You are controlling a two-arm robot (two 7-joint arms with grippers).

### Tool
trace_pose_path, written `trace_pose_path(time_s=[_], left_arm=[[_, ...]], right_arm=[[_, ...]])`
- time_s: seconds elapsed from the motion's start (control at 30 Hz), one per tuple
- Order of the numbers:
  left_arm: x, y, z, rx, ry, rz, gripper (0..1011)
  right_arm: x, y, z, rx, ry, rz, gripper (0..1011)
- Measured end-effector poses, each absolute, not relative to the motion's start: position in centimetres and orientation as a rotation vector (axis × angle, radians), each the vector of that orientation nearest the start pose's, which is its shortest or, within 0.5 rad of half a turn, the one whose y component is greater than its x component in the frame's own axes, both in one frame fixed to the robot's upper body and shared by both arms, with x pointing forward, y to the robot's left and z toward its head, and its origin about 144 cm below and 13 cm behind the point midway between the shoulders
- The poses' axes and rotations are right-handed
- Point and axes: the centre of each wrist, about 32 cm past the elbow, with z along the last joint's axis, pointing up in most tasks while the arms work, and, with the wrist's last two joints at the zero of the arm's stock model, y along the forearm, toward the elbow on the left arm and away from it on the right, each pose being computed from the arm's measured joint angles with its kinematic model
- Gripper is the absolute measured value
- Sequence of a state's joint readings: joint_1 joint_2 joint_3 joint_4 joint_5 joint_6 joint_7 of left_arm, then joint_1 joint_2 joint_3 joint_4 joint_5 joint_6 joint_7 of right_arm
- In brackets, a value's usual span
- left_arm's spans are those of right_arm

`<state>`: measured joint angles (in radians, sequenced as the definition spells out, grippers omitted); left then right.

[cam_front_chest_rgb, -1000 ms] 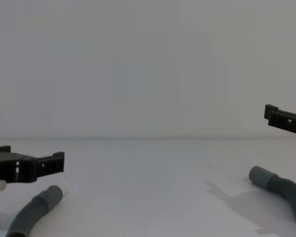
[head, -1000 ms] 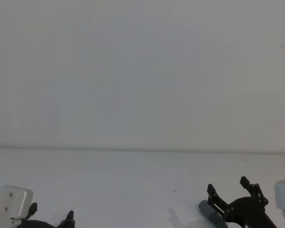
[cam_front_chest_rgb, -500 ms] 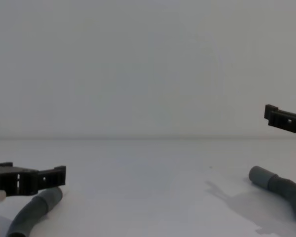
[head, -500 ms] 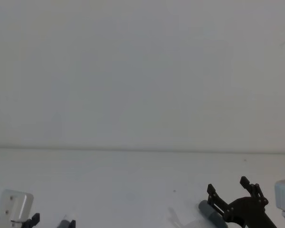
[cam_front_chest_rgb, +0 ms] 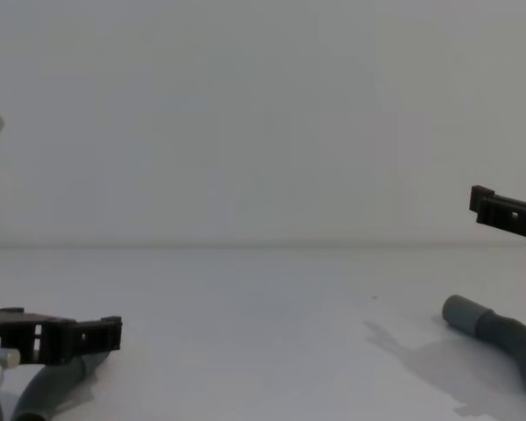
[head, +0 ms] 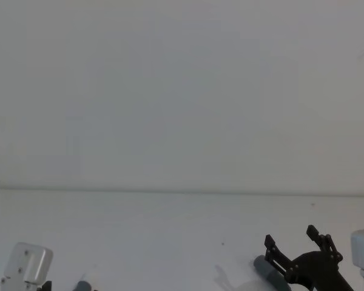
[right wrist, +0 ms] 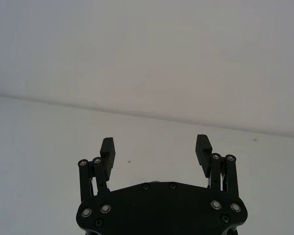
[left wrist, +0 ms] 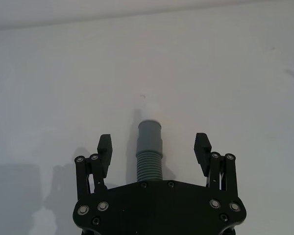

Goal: Use both hands to pick up one end of the pipe from the table, align the ends, and insert them.

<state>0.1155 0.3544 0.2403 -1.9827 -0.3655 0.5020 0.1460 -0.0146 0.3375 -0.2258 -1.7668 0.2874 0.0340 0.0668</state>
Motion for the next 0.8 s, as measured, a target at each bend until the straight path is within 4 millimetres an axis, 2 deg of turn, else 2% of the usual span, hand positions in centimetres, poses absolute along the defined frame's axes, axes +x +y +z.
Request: trace_pose_path(time_s=[0.8], left_arm=[[41.4, 21.2, 123.1, 0.343, 0.281, 1.369, 1001]], right_arm=[[44.3, -23.7, 118.9, 0.026, -0.075, -1.229, 1002]])
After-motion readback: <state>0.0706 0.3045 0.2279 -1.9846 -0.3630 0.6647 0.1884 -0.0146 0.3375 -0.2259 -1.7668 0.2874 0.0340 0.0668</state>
